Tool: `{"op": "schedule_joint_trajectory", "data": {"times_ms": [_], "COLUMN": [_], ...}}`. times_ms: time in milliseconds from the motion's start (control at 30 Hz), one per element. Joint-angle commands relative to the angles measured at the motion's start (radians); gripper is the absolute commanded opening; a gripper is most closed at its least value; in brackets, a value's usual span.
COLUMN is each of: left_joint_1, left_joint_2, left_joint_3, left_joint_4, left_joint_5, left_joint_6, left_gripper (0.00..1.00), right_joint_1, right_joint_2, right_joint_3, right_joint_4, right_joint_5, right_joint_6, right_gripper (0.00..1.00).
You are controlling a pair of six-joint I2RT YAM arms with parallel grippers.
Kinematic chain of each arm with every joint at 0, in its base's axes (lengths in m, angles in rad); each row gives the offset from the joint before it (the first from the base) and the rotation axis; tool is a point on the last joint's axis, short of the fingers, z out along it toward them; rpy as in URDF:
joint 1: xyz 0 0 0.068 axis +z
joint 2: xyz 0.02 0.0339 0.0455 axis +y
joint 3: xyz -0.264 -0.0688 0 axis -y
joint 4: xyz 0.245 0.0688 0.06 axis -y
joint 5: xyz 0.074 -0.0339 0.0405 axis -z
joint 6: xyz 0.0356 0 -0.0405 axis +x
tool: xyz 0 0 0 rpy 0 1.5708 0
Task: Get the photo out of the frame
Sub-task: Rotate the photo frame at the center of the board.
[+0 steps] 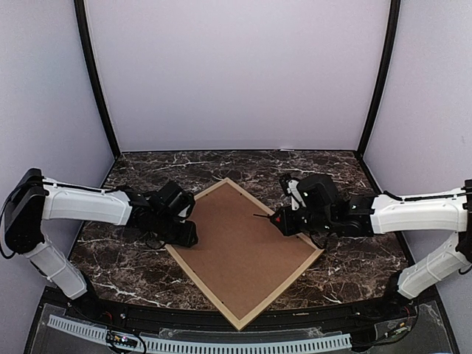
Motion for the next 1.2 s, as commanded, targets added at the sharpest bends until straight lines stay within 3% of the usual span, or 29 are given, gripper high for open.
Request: {"op": "schedule_joint_trajectory", "data": {"times_ms": [0,300,600,900,1067,1167], "left_joint_1": [0.106,0.312,0.353,0.414,0.419,0.42], "left_joint_2": [0.0,0.074,0.206,0.284,0.295,0.294], "left_joint_3": [0.074,0.101,0.178,0.238,0.247,0.225], "left_joint_4": [-0.125,-0.003,0.02,0.041,0.028,0.011], "left_joint_5": [-0.115,-0.057,0.034,0.117,0.131,0.105], "left_joint_6": [0.126,0.288,0.407,0.435,0.444,0.426], "left_gripper": [0.39,0.61,0.63,0.56,0.34,0.29], "right_joint_1": [-0.007,-0.006,-0.007,-0.006,-0.006,-0.006], "right_joint_2": [-0.064,-0.137,-0.145,-0.14,-0.154,-0.155], "right_joint_3": [-0.013,-0.036,-0.056,-0.068,-0.084,-0.088], "right_joint_4": [0.002,-0.03,-0.019,0.0,0.0,0.003], "right_joint_5": [0.025,0.043,0.037,0.024,0.036,0.037], "right_joint_6": [0.024,0.031,0.037,0.037,0.04,0.04], "right_gripper": [0.0,0.0,0.0,0.0,0.0,0.0]}}
